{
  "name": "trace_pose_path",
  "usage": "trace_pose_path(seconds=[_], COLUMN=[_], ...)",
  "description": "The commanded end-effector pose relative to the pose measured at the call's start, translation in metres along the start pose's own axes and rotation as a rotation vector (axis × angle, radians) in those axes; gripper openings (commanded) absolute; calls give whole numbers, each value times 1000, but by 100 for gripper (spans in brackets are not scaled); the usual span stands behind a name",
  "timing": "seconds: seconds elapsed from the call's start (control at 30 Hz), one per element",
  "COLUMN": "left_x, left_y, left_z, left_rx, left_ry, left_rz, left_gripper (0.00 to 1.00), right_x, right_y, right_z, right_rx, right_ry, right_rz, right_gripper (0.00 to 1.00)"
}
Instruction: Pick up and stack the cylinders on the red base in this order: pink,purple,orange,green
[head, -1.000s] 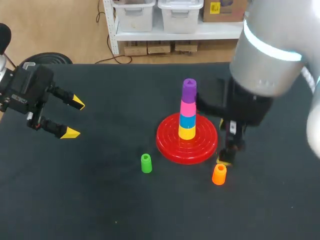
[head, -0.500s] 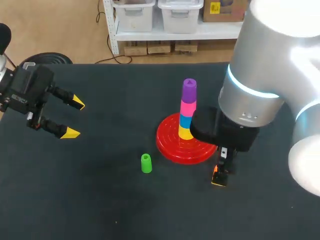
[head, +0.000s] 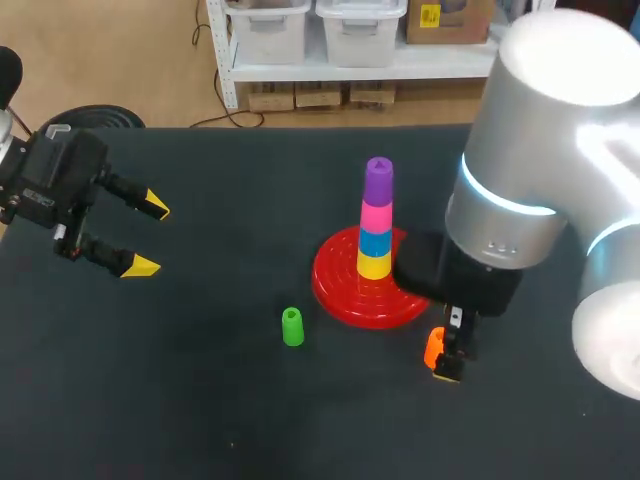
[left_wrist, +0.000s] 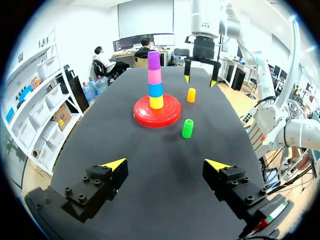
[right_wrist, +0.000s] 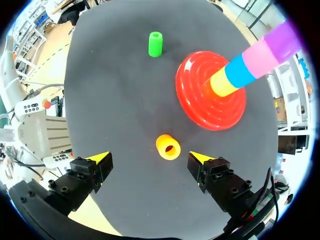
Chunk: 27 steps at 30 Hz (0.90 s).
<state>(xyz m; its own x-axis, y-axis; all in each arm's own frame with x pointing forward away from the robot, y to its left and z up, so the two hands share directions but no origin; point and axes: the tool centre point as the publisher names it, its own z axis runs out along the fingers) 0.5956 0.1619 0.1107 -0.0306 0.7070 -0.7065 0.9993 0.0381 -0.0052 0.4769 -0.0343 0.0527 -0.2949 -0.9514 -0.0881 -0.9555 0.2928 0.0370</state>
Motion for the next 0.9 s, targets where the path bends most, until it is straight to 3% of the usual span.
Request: trace_pose_path(seconds=[0.03, 0.47, 0.9], left_x=[1, 1, 1], left_y=[0, 0, 0], left_z=[1, 1, 1], left_rx=[-1, -1, -1], left_ry=[-2, -2, -2], left_rz=[2, 2, 2], left_gripper=[100, 100, 100], right_x=[-3, -8, -11], right_y=[-9, -19, -18], right_z=[20, 40, 42], right_rx=[-12, -30, -36], right_ry=[-3, -8, 16], right_rz=[4, 12, 8], right_gripper=[100, 100, 100])
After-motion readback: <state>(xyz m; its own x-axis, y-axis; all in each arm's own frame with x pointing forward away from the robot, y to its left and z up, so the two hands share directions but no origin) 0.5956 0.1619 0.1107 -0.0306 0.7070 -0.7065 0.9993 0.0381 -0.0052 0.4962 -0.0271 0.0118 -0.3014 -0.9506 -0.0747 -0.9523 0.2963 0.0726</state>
